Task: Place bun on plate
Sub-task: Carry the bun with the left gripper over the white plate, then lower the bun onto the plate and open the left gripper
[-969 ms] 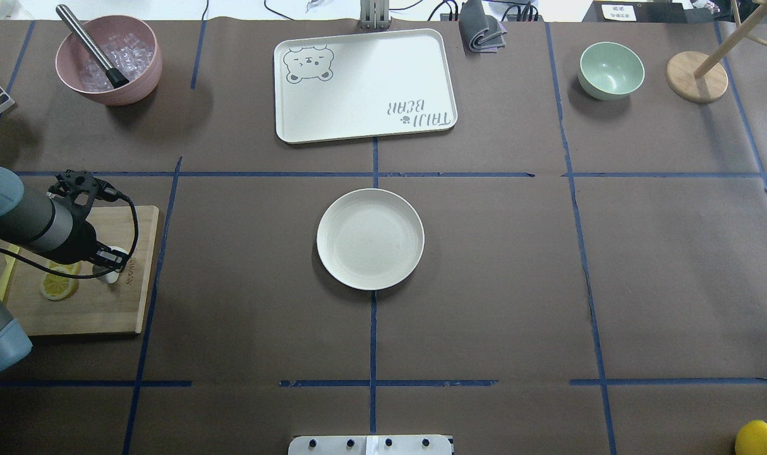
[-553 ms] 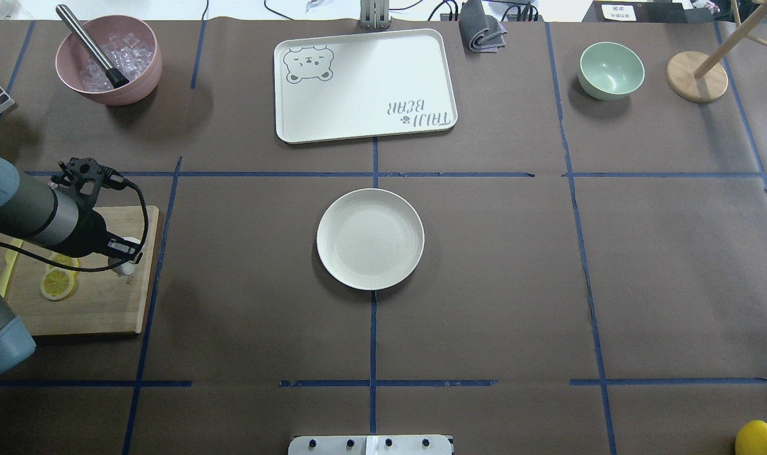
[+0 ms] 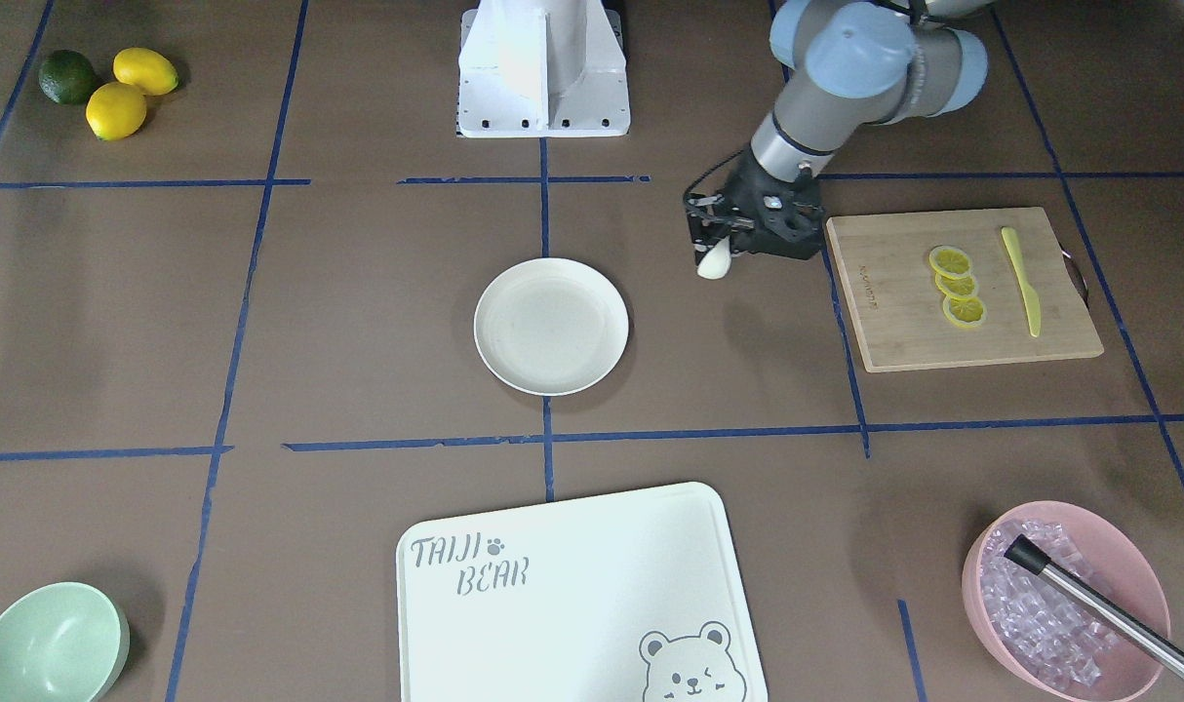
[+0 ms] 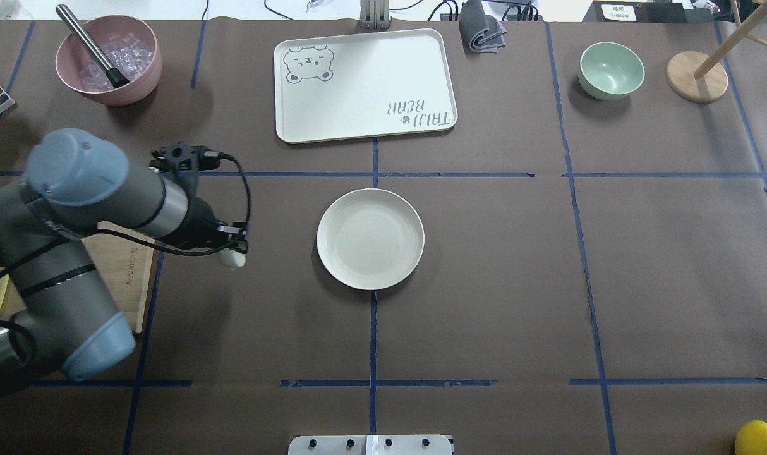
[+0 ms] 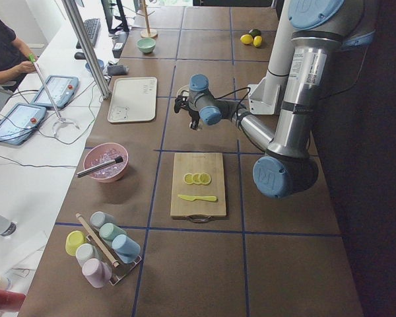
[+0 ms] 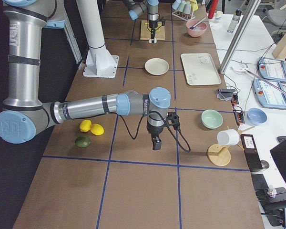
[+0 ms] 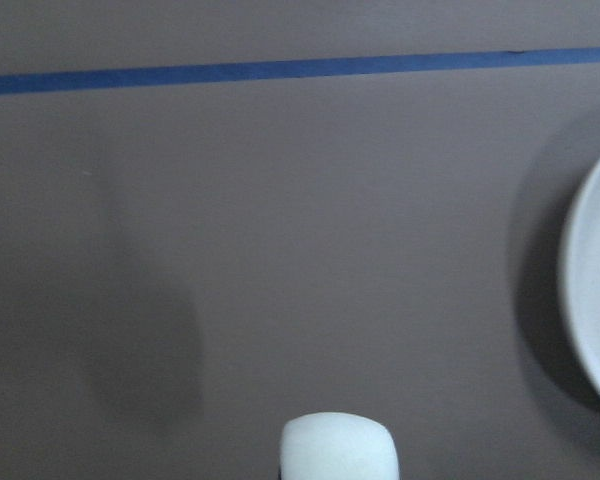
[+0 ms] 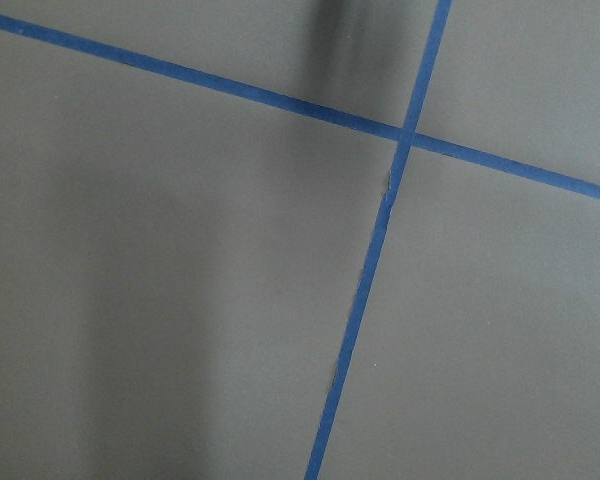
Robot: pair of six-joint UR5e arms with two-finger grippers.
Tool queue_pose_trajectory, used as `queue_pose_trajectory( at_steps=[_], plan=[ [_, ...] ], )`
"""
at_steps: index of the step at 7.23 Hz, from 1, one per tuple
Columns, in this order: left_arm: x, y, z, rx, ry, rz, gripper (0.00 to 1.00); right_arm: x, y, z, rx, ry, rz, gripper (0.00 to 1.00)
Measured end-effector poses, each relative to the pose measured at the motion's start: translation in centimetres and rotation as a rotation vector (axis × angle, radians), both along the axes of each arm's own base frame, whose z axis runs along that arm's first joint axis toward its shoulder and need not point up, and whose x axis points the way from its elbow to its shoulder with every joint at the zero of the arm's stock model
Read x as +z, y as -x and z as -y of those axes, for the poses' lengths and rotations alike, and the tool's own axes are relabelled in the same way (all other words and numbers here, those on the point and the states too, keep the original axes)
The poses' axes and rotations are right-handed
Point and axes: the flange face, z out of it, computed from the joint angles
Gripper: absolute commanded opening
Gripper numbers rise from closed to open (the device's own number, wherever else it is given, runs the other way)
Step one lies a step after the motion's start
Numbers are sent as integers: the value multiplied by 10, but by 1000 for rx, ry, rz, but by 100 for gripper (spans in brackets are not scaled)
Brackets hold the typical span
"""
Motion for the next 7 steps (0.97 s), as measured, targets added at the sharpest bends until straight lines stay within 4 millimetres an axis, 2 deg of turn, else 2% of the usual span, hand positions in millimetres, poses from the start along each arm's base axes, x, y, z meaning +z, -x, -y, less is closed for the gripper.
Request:
queue_pose_trajectory(
  at_steps=[1, 2, 3, 4, 5, 7],
  plan=[
    [-40, -46, -4, -45, 30, 6, 31, 0, 0, 0, 2, 2, 0, 100],
    [-71, -93, -2, -86, 56, 21, 31, 0, 0, 0, 4, 3, 0, 100],
    [-86, -129, 2, -112, 68, 47, 31, 0, 0, 0, 5, 3, 0, 100],
    [-87, -151, 8, -129, 70, 77, 31, 0, 0, 0, 7, 4, 1, 100],
    [-84, -164, 13, -139, 69, 101, 31, 0, 0, 0, 7, 5, 3, 100],
    [-76, -176, 20, -151, 68, 133, 31, 0, 1, 0, 8, 6, 4, 100]
  ],
)
